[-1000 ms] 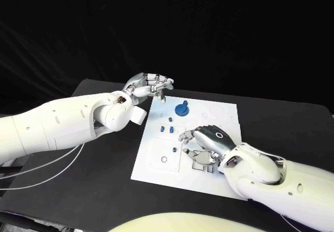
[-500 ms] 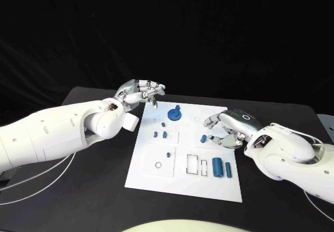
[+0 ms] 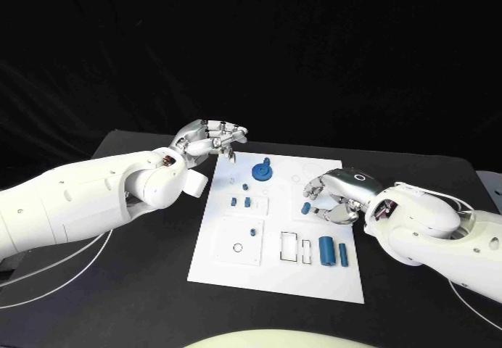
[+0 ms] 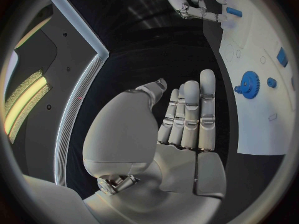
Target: Assemble the parts on the task board
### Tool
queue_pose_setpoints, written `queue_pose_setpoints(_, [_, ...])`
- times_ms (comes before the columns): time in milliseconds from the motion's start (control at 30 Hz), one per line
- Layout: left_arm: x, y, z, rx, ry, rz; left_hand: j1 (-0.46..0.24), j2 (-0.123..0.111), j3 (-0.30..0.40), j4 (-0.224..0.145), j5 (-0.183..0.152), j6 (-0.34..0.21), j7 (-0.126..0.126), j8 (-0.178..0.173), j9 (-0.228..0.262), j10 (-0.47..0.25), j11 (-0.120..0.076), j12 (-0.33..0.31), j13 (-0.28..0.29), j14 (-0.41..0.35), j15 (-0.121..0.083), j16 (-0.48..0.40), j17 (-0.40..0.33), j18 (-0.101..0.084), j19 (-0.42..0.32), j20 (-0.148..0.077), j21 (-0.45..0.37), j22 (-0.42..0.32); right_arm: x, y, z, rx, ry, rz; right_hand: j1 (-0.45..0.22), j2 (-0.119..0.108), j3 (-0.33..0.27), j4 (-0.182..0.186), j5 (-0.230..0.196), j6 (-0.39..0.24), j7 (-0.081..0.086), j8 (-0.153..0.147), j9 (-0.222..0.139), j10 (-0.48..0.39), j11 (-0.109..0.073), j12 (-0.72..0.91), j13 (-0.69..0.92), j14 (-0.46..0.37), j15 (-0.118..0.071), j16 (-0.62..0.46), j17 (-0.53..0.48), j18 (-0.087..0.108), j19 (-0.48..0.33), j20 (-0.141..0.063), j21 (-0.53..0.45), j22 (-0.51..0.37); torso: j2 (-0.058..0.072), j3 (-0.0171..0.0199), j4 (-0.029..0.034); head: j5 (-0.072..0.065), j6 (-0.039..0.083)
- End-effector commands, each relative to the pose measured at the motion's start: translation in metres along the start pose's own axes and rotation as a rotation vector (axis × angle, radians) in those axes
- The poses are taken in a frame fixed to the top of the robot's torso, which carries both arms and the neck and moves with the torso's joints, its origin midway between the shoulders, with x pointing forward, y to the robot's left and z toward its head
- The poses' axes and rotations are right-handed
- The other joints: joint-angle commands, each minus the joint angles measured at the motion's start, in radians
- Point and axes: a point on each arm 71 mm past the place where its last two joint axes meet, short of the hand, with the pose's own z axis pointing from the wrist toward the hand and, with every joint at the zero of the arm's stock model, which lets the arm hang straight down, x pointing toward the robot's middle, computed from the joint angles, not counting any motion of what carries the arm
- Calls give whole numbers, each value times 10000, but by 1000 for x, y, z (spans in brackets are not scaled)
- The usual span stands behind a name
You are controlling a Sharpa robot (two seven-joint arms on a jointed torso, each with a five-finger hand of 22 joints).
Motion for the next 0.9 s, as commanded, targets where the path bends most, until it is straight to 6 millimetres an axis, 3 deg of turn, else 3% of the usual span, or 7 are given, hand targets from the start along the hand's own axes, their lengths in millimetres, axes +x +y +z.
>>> queue_pose_setpoints(33, [2, -1, 0, 53, 153, -117, -52, -54, 37, -2, -22, -64, 24, -56, 9, -72, -19, 61, 10, -59, 2, -8, -9, 59, 9, 53, -62, -12, 6, 1, 1, -52, 572, -147, 72, 37, -54, -5, -35, 108, -14, 69, 17, 121, 1, 67, -9, 345, -4, 72, 10, -25, 84, 2, 53, 1605, 6, 0, -12, 43, -32])
queue_pose_setpoints(200, [1, -1, 0, 52, 137, -111, -52, -54, 37, -2, -22, -64, 24, -56, 9, -72, -19, 61, 10, -59, 2, -8, -9, 59, 9, 53, -62, -12, 9, 2, 4, -82, 648, -100, 171, 190, 19, 19, -52, 279, -13, 141, 33, 240, -4, 149, -32, 350, -9, 94, 26, -40, 124, -9, 114, 1643, -1, -6, -39, 59, -49])
queue_pose_setpoints(500, [2, -1, 0, 55, 166, -123, -52, -54, 37, -2, -22, -64, 24, -56, 9, -72, -19, 61, 10, -59, 2, -8, -9, 59, 9, 53, -62, -12, 16, 4, 10, -105, 787, -43, 289, 425, 241, 92, -208, 708, -50, 311, 77, 682, -76, 333, -67, 386, -63, 190, 147, -112, 298, -47, 439, 1811, -1, 8, -12, 62, -80])
queue_pose_setpoints(900, [2, -1, 0, 43, 171, -125, -61, -43, 47, -1, -21, -64, 21, -41, 20, -84, -21, 96, 23, -68, 2, 1, -11, 62, 12, 58, -74, -20, 17, 8, 13, -74, 496, 76, 240, 465, 273, 164, -272, 720, -49, 297, 67, 825, -100, 377, -68, 392, -85, 206, 157, -137, 357, -68, 551, 1867, 1, 3, -17, 60, -92])
